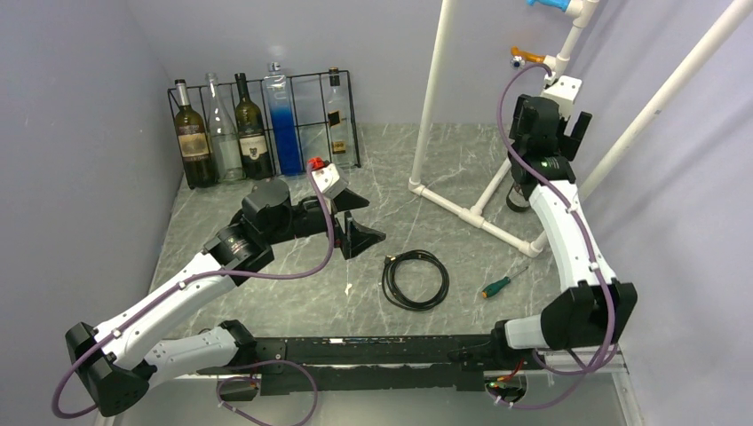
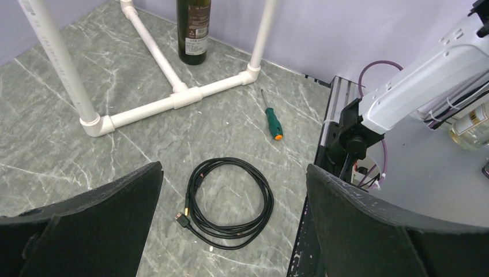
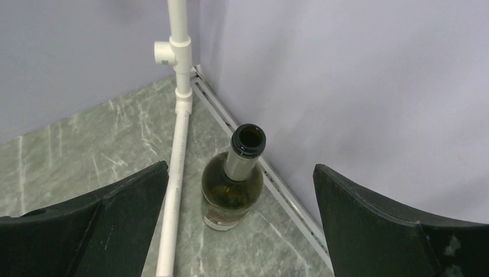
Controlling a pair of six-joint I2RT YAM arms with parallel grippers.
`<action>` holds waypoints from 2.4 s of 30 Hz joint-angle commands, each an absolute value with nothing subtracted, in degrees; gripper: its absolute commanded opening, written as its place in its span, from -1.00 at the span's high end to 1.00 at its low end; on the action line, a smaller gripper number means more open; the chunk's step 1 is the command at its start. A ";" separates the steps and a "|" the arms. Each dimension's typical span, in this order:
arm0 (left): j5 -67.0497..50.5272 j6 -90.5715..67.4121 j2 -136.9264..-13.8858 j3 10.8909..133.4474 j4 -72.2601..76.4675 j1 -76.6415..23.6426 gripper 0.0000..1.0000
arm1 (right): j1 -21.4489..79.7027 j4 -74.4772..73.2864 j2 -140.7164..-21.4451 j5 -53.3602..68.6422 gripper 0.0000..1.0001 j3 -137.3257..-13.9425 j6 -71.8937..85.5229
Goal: Put the wine bottle on the wine rack
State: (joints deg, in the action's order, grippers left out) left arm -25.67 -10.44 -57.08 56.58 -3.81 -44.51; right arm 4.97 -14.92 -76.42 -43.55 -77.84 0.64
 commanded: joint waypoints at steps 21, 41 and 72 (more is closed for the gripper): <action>-22.62 -10.66 -56.64 57.26 -4.21 -44.71 -0.99 | -4.48 -12.56 -87.84 -35.84 -0.52 -78.72 10.22; -19.07 -8.71 -58.03 57.91 -5.92 -44.58 -0.99 | -4.39 -13.89 -73.66 -18.68 0.81 -74.19 12.94; -13.01 -8.01 -68.28 61.46 -11.85 -44.29 -0.99 | 12.53 6.43 -50.91 30.89 1.00 -42.38 50.35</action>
